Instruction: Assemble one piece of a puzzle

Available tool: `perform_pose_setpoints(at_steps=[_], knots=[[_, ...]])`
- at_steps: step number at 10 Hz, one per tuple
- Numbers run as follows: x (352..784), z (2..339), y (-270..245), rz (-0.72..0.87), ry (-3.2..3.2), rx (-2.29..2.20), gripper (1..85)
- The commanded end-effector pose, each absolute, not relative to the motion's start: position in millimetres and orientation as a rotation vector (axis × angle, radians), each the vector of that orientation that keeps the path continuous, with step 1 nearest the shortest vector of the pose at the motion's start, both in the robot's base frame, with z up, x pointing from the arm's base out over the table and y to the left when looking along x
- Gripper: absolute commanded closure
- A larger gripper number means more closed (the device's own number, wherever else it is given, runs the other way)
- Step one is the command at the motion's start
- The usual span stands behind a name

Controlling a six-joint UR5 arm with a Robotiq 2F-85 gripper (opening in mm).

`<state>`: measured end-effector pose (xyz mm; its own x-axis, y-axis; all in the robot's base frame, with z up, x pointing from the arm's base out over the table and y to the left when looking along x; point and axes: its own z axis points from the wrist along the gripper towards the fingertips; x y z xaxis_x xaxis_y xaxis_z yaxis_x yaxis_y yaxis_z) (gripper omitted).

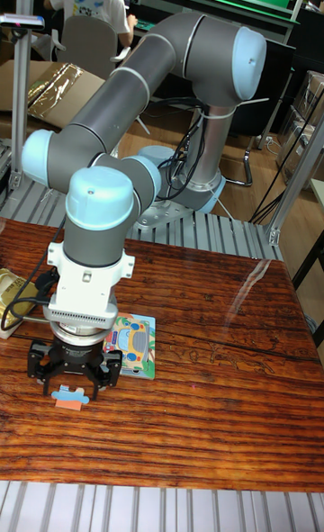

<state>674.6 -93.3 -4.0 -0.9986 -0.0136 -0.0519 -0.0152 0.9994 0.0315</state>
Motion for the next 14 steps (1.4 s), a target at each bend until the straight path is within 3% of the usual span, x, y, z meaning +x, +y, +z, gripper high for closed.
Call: perform_pose_setpoints(at_steps=[1,14], knots=[[676.0,-3.9,-91.1,0.077,3.084,-0.019,13.7],[680.7,-11.4,-94.0,0.066,3.069,-0.035,17.3]])
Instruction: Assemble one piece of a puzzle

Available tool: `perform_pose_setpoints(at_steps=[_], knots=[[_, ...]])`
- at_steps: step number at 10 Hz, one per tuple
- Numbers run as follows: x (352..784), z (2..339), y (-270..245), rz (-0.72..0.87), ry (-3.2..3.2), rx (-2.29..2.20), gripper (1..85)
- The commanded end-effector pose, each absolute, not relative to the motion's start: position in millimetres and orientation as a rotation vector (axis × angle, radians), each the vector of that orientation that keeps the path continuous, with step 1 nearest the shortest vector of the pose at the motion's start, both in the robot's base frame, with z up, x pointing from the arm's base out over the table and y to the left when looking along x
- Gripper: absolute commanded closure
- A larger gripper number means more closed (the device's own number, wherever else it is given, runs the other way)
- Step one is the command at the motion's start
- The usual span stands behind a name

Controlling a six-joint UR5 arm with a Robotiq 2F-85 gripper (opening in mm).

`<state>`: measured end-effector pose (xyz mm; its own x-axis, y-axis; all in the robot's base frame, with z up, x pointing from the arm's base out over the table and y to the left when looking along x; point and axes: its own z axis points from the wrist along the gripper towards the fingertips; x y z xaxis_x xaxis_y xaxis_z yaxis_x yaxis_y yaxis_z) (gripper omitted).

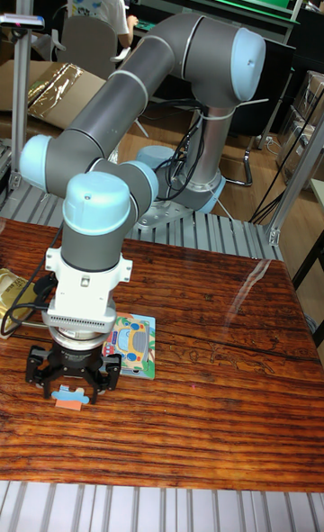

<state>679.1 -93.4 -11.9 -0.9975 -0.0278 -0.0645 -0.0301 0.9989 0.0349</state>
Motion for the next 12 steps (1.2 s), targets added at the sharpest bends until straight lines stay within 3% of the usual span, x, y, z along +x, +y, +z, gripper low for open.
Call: perform_pose_setpoints(at_steps=[1,3,12], knots=[[681.5,-10.3,-95.4,0.045,3.069,-0.022,19.7],[682.7,-7.4,-95.8,0.021,3.071,0.006,26.3],[687.0,-1.0,-91.1,-0.017,3.072,0.063,34.3]])
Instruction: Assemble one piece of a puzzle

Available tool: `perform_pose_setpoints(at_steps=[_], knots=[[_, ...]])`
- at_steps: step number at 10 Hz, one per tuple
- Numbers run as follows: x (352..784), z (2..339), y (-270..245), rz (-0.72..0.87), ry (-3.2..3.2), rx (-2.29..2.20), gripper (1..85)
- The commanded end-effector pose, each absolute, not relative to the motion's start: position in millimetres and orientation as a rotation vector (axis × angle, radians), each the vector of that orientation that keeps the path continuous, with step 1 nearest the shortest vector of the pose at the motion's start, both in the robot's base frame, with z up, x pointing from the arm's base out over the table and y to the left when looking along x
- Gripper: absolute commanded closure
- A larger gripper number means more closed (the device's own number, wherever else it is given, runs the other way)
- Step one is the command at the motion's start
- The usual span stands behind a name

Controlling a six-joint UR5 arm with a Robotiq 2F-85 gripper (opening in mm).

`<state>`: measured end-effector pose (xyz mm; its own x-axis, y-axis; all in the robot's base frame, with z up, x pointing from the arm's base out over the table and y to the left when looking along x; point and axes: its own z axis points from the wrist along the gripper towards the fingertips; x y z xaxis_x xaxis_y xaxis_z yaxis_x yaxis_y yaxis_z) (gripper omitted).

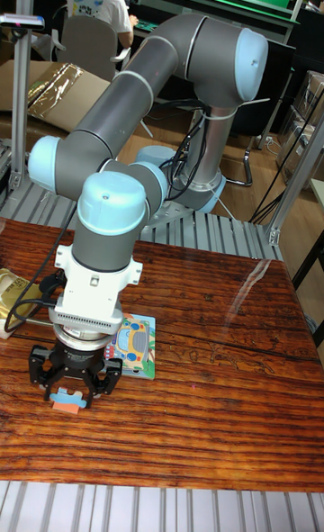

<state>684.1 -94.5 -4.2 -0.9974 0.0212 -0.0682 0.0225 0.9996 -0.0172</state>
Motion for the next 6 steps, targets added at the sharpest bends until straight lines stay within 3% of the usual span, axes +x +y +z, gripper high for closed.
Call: perform_pose_setpoints(at_steps=[1,6], knots=[[686.7,-1.2,-93.8,-0.018,3.072,0.056,34.3],[684.7,0.8,-95.0,-0.018,3.073,0.054,34.3]])
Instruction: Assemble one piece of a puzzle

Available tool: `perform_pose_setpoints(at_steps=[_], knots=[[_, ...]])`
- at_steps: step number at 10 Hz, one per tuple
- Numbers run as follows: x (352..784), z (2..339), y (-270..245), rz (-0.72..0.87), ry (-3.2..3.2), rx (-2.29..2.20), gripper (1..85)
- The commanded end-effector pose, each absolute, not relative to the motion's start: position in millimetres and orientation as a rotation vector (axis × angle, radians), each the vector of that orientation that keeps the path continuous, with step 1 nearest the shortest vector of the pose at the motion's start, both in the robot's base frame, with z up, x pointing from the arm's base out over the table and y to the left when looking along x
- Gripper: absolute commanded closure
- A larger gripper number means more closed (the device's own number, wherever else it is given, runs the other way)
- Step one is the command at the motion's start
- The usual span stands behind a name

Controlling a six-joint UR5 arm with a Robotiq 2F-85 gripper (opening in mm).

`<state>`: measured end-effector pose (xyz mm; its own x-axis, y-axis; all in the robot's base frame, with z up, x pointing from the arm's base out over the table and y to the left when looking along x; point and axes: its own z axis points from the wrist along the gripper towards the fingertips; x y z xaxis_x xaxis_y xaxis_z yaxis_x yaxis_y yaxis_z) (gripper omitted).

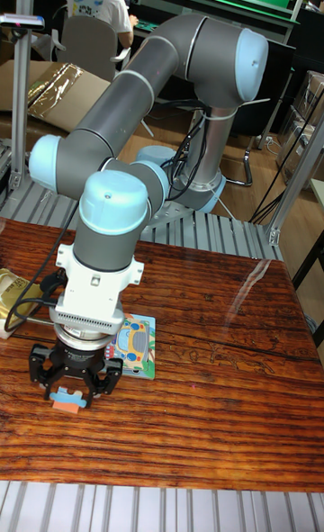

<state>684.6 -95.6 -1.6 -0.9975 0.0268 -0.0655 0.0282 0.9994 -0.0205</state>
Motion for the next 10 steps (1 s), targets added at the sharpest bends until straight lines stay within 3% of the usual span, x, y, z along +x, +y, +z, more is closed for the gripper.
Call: perform_pose_setpoints(at_steps=[1,10], knots=[[684,2,-94,-0.018,3.073,0.054,34.3],[664,13,-89,-0.02,3.076,0.066,35.7]])
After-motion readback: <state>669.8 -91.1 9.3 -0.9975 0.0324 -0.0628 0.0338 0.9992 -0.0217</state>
